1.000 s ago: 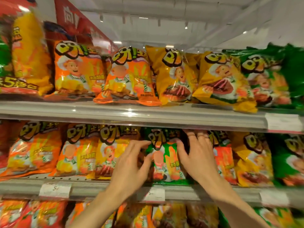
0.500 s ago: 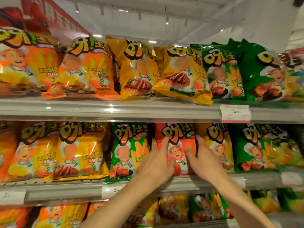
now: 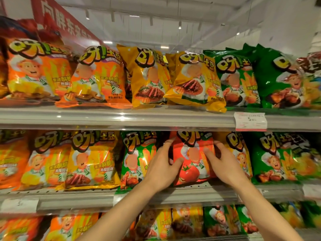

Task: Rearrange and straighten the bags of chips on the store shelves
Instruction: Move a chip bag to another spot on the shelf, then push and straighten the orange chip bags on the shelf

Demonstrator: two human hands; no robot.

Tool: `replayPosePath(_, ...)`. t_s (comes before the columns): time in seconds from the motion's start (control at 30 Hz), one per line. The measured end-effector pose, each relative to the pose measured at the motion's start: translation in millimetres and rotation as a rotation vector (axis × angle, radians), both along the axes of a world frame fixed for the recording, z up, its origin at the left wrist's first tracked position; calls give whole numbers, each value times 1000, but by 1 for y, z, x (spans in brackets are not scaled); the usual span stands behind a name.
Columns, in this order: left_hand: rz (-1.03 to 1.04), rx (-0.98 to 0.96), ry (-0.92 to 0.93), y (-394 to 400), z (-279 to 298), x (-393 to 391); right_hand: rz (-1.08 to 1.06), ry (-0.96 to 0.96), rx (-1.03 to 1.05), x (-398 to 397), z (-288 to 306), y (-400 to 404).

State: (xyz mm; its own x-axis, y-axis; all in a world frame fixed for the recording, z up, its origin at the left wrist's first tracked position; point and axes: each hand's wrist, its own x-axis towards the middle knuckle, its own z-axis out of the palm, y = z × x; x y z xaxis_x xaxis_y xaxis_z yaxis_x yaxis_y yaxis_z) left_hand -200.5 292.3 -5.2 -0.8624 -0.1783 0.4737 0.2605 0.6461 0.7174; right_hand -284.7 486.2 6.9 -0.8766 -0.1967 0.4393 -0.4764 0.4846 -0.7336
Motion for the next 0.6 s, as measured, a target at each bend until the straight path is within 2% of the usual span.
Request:
replayPosePath(0.17, -121, 128, -66, -5, -2, 3, 36, -48, -94, -3, 0, 4)
replayPosePath(0.37, -173, 75, -99, -4, -4, 6, 39, -62, -158, 4, 3, 5)
replayPosePath(0.6, -38, -2, 4, -4, 1, 16, 74, -25, -128, 21, 5, -7)
